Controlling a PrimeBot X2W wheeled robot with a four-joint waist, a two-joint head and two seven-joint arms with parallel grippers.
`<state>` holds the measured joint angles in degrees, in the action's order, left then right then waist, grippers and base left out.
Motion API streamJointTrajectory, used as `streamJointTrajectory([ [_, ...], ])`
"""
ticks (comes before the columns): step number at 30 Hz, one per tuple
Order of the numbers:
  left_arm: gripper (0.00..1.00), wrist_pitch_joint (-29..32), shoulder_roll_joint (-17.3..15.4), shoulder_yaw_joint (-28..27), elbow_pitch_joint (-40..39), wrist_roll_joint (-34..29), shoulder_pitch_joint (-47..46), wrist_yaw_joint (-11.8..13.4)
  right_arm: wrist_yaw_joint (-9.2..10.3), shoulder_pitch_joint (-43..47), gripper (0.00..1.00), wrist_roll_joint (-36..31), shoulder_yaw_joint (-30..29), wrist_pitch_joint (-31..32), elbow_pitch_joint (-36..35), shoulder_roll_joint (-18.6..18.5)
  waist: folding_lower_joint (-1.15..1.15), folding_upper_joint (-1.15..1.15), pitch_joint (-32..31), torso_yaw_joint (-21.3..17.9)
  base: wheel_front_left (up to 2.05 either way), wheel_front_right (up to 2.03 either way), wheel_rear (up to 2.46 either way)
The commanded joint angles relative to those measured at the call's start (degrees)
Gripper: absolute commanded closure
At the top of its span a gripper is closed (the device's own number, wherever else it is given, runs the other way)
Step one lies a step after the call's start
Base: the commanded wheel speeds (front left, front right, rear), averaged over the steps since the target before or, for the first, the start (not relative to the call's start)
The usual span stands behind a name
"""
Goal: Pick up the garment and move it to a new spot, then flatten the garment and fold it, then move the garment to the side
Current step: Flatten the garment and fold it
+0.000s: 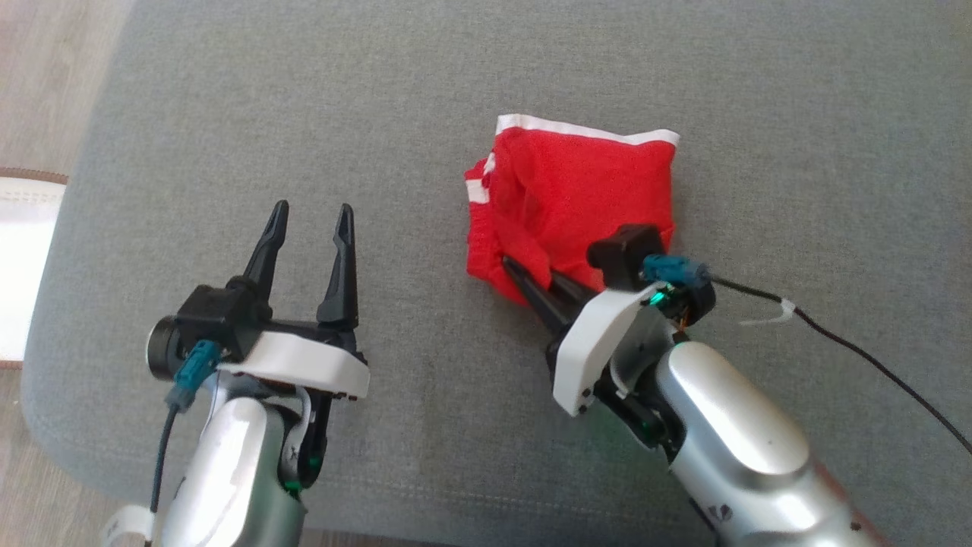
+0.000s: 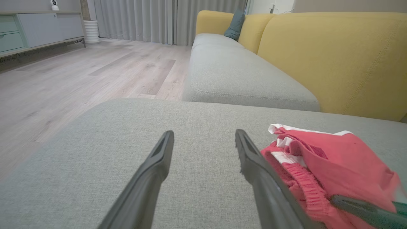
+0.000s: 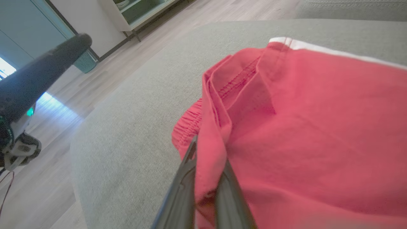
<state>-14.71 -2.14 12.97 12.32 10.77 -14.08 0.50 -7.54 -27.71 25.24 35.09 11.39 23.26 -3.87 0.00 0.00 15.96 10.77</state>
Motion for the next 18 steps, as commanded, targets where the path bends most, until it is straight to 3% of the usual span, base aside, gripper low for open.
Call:
streamJointTrajectory([
  [1,0.0,-0.3,-0.7,-1.5,-2.1,0.3,-0.6,0.2,0.05,-1.0,1.0,0.0,1.7,-0.9,-1.3,1.0,0.0,0.0,0.1,-0.2,0.0,0.0,0.0],
  [3,0.0,-0.3,-0.7,-1.5,-2.0,0.2,-0.6,0.3,0.05,-0.9,0.22,-0.6,2.5,-1.3,-0.6,1.0,0.0,0.0,0.0,-0.5,0.0,0.0,0.0],
  [4,0.0,-0.3,-0.7,-1.5,-2.0,0.2,-0.6,0.3,0.05,-0.8,0.0,-0.8,2.8,-1.7,-0.5,1.0,0.0,0.0,0.0,-0.6,0.0,0.0,0.0],
  [11,0.0,-0.3,-0.7,-2.0,-1.9,-0.5,-0.5,0.2,0.05,0.5,0.0,-2.2,3.0,-7.9,-4.8,1.0,0.0,0.0,-1.0,-1.9,0.0,0.0,0.0],
  [18,0.0,-0.3,-0.8,-2.8,-2.1,-1.5,0.1,0.0,0.05,3.6,0.0,-4.7,-5.1,-11.7,-9.9,1.0,0.0,0.0,-2.0,-3.7,0.0,0.0,0.0],
])
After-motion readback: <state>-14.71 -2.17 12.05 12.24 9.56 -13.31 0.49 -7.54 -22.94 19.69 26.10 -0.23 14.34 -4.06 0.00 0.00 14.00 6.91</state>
